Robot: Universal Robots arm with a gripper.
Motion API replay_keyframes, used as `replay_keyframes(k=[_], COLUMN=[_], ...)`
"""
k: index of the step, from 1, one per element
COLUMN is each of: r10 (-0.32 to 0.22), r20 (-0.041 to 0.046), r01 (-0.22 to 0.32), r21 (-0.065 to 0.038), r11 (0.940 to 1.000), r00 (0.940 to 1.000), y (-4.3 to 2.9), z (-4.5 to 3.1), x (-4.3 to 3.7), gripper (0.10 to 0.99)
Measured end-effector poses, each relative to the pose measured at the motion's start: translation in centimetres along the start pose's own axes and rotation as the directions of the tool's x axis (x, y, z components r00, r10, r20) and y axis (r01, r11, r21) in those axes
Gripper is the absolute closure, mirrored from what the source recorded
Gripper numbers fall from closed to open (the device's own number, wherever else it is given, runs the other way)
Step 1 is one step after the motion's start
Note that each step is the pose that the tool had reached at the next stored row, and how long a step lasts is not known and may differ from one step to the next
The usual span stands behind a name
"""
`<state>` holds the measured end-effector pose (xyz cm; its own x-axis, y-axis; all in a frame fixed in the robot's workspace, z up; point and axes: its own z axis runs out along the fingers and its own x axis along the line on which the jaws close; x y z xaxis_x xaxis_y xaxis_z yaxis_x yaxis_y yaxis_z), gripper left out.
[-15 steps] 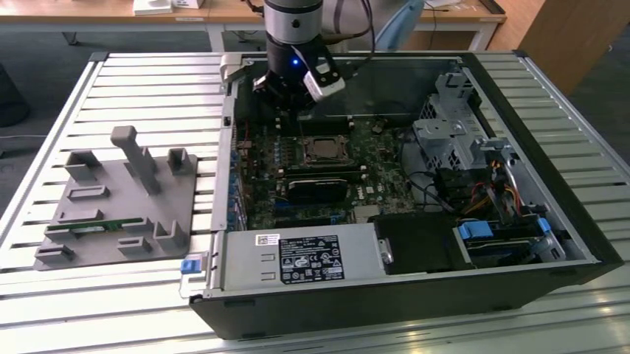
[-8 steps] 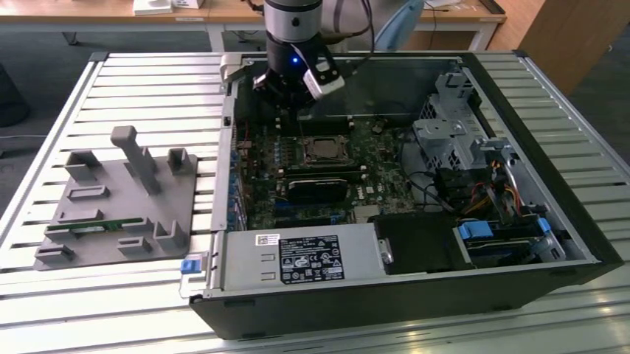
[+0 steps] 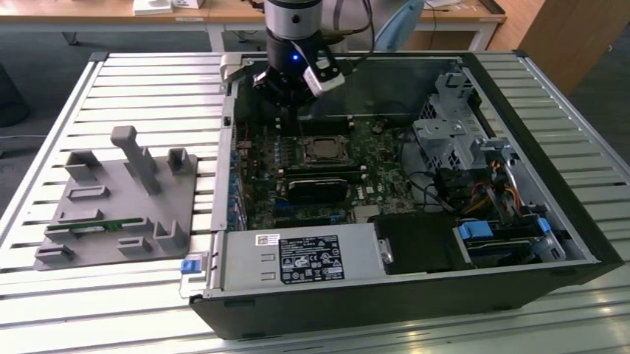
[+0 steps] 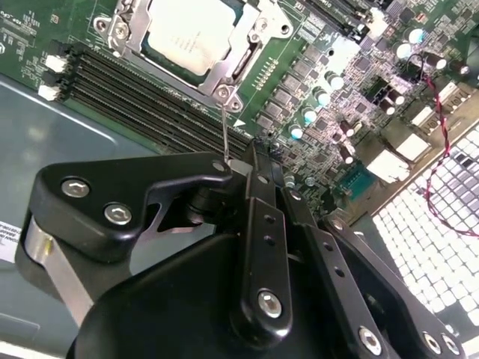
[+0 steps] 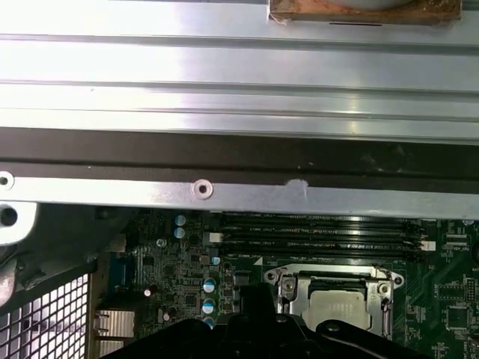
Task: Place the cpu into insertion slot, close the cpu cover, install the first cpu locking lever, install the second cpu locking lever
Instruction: 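Install the first cpu locking lever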
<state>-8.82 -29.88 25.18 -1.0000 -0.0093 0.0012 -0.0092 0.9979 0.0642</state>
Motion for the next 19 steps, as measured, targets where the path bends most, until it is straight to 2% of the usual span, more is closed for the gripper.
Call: replay_keyframes(k=[5, 15, 19], r10=[0.000, 0.000, 0.001], r20=[-0.0003, -0.0045, -0.0047], r01=[0.000, 0.000, -0.001], r21=[-0.004, -0.006, -0.006], r11=[1.0000, 1.0000, 1.0000], r00=[1.0000, 1.0000, 1.0000], y=[0.01, 0.06, 0.06], z=[0.00, 0.04, 0.07], x=[-0.56, -2.69, -2.82], gripper=[0.980, 0.980, 0.980])
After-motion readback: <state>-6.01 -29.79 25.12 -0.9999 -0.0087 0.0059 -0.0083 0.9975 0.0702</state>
